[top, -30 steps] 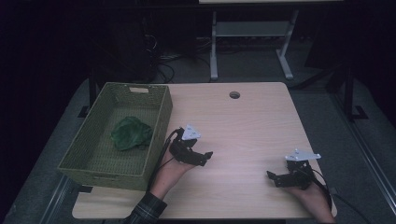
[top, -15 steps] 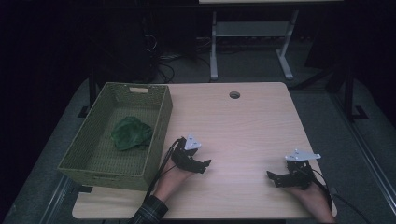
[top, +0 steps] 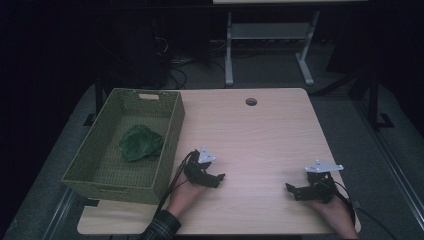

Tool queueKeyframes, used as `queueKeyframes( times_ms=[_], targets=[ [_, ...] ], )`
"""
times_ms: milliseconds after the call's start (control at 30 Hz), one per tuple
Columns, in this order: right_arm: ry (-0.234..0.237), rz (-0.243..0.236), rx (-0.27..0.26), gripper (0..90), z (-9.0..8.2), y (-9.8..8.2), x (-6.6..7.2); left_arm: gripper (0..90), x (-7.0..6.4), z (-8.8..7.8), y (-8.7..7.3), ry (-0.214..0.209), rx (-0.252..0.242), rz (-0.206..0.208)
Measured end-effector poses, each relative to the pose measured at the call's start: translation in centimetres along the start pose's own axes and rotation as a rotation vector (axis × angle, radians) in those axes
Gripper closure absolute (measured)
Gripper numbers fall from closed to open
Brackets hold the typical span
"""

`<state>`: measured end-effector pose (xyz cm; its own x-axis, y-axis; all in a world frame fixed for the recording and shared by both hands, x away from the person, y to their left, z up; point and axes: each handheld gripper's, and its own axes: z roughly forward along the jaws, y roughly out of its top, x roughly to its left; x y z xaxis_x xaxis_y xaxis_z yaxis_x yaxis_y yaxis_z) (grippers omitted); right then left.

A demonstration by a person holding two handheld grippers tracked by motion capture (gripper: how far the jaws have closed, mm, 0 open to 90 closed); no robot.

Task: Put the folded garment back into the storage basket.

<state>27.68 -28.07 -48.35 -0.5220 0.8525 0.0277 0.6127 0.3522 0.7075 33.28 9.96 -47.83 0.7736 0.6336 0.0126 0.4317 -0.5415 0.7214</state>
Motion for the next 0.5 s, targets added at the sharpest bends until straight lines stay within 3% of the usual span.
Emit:
queueKeyframes(
  times_ms=[500],
  targets=[
    [0.000,0.000,-0.001,2.8,0.01,0.00,0.00,14.2,-0.03,0.01,-0.01,-0.004,0.000,-0.006]
  ],
)
